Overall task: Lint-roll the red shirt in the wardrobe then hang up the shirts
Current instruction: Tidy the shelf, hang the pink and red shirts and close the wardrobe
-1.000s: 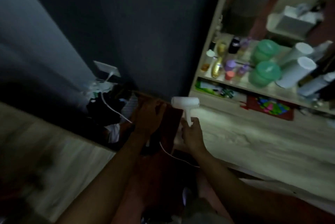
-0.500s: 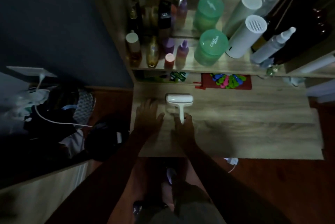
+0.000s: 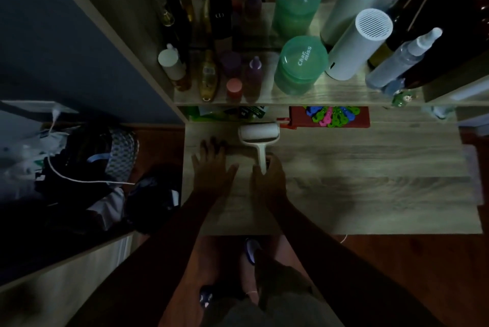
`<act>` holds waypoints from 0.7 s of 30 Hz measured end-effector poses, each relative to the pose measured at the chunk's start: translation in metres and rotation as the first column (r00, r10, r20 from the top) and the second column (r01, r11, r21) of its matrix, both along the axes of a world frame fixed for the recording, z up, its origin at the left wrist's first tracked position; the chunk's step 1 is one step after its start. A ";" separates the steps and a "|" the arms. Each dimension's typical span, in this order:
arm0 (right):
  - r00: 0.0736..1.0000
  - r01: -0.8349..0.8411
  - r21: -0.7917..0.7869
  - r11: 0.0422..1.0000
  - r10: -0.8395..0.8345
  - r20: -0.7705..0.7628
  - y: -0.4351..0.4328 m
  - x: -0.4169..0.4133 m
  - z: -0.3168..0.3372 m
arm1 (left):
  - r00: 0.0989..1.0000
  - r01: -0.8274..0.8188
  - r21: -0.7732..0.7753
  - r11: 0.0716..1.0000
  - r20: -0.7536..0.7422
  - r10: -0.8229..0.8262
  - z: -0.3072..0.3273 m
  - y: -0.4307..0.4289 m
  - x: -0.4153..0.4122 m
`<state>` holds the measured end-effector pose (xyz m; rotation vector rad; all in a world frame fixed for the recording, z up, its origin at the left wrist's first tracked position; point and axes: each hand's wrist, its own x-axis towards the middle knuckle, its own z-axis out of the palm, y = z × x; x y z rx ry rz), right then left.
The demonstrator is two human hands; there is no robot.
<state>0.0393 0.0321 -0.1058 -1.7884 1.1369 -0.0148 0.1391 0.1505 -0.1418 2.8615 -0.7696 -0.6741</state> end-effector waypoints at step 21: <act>0.994 -0.012 -0.180 0.984 0.031 0.102 0.012 -0.001 0.018 | 0.992 -0.116 -0.119 0.986 0.037 0.121 0.033 0.042 -0.009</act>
